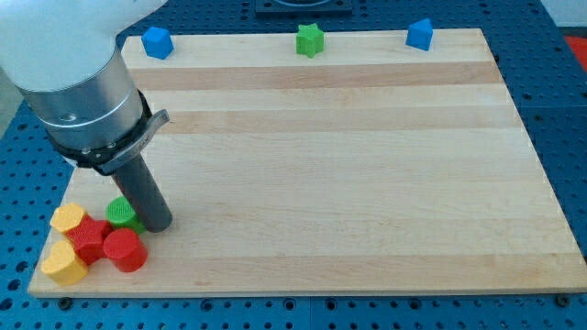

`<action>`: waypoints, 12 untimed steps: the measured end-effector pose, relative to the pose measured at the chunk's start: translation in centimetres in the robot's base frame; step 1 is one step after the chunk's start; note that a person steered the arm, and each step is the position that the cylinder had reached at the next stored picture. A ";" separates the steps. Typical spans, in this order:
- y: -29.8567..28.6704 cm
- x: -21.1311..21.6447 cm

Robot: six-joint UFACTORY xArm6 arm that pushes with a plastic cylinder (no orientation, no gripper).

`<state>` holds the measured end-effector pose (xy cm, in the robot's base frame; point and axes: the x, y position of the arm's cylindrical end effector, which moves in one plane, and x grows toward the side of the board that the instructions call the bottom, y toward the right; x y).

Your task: Push green star towards center left

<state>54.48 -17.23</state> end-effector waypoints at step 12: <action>9.2 -35.3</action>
<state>19.23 -8.06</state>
